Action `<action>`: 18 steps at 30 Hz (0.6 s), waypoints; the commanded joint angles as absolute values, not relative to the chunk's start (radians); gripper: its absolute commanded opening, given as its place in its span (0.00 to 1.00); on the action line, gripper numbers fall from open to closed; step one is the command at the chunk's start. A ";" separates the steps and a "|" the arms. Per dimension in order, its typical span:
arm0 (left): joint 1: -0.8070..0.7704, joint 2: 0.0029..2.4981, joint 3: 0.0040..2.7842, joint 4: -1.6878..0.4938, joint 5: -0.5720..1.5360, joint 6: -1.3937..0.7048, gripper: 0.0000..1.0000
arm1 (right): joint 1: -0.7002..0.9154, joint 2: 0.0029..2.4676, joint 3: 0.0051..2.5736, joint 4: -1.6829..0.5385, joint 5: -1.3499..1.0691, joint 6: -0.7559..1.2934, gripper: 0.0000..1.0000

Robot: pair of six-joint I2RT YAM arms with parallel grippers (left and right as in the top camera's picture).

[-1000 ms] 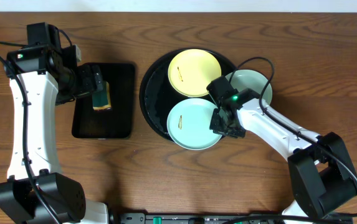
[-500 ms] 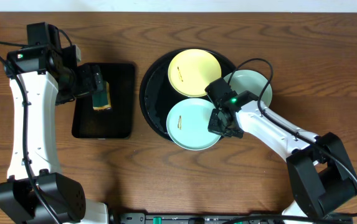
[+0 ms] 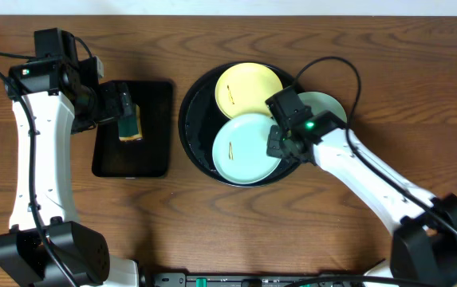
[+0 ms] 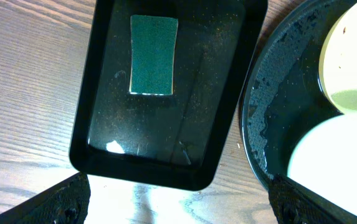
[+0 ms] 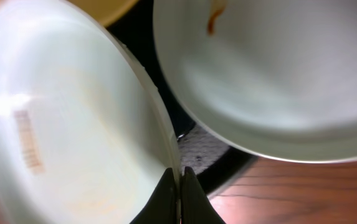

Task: Clean dirty plates on tray and stack at the side
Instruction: 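Grasp the rim of the lower light-blue plate with the right gripper, then lower left gripper onto the green sponge and grasp it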

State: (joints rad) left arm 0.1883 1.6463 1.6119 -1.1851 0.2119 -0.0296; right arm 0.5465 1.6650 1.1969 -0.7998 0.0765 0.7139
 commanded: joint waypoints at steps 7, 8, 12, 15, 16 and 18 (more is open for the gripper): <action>0.189 1.646 1.543 -1.092 0.224 -0.043 0.91 | 0.550 1.655 1.214 -0.771 0.208 0.580 0.01; 0.189 1.646 1.522 -1.069 0.224 -0.043 0.91 | 0.551 1.655 1.214 -0.759 0.204 0.580 0.01; 0.189 1.646 1.438 -0.967 0.224 -0.042 0.91 | 0.551 1.655 1.214 -0.732 0.166 0.580 0.01; 0.189 1.647 1.381 -0.885 0.220 -0.034 0.91 | 0.551 1.655 1.213 -0.739 0.150 0.578 0.01; 0.189 1.647 1.363 -0.857 0.216 -0.034 0.92 | 0.551 1.655 1.213 -0.744 0.151 0.578 0.01; 0.189 1.647 1.333 -0.809 0.217 -0.034 0.92 | 0.551 1.655 1.212 -0.748 0.154 0.578 0.01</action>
